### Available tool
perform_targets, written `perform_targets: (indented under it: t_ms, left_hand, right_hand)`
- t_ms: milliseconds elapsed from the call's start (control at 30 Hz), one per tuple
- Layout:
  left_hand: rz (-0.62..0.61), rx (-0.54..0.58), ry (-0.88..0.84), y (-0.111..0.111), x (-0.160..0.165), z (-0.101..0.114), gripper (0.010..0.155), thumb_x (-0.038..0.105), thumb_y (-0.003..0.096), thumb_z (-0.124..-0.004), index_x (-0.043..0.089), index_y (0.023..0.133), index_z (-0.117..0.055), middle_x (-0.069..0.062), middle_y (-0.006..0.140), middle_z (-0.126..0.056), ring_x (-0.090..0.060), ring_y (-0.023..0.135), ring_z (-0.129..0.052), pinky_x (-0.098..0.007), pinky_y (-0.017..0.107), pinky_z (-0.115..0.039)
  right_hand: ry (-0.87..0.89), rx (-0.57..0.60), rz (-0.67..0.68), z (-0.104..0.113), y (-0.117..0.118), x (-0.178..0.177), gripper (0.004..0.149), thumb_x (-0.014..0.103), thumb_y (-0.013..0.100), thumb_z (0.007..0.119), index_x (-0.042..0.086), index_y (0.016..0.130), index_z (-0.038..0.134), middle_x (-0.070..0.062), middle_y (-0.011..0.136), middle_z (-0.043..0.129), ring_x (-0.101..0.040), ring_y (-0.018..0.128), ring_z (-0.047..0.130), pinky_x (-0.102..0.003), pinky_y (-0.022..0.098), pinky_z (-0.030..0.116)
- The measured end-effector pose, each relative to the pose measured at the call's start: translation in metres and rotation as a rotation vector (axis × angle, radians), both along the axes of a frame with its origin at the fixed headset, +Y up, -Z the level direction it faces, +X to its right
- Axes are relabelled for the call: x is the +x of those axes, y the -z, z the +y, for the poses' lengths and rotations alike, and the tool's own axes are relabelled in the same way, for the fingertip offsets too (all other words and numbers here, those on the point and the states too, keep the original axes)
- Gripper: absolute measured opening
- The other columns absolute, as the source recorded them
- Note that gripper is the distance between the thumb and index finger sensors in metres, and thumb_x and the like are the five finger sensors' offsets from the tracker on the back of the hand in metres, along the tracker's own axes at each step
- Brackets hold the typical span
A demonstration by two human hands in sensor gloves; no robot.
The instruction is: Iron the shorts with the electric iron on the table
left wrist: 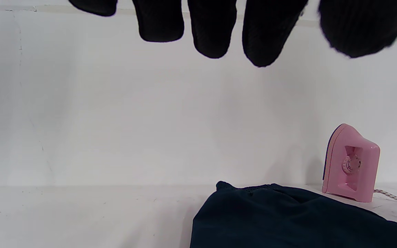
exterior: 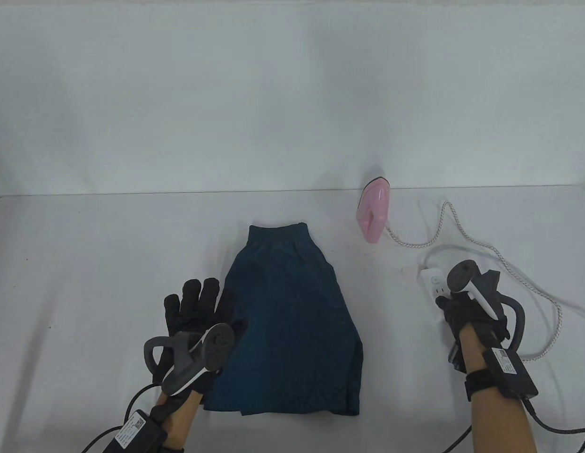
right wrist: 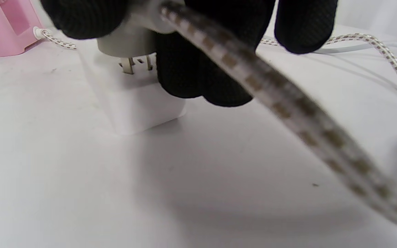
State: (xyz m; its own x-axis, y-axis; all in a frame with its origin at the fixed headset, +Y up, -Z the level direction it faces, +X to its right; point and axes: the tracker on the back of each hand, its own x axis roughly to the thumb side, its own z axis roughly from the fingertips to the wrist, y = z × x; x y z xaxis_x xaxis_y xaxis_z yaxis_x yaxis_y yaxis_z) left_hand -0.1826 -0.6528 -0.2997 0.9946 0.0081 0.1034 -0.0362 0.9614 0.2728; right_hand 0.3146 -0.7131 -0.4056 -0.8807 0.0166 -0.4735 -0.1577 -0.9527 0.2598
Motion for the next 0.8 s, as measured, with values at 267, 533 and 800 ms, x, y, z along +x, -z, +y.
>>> perform_targets:
  t_ms: [267,533,800]
  left_hand:
    - [0.002,-0.002,0.002,0.0,0.0,0.0,0.067,0.065,0.0455,-0.072,0.039,0.106,-0.061,0.001,0.119,-0.054,-0.04,0.111,-0.05,-0.067,0.076,-0.042]
    - [0.001,0.005,-0.011,0.0,-0.001,0.0,0.067,0.065,0.0454,-0.072,0.039,0.106,-0.061,0.001,0.119,-0.054,-0.039,0.111,-0.05,-0.067,0.076,-0.042]
    - [-0.005,0.002,-0.012,0.0,-0.001,0.0,0.067,0.065,0.0455,-0.072,0.039,0.106,-0.061,0.001,0.119,-0.054,-0.039,0.111,-0.05,-0.067,0.076,-0.042]
  right_hand:
    - [-0.039,-0.071,0.0,-0.007,0.003,-0.003,0.07,0.059,0.045,0.065,0.028,0.107,0.056,0.006,0.076,0.096,-0.014,0.061,0.102,-0.052,0.062,0.075]
    - [-0.023,-0.074,-0.02,-0.002,0.002,0.0,0.074,0.066,0.044,0.062,0.03,0.108,0.054,0.005,0.081,0.093,-0.015,0.065,0.1,-0.053,0.063,0.074]
    - [-0.108,0.045,0.048,0.014,0.004,-0.012,0.073,0.064,0.044,0.07,0.041,0.11,0.047,0.009,0.115,0.058,-0.031,0.104,0.07,-0.061,0.072,0.059]
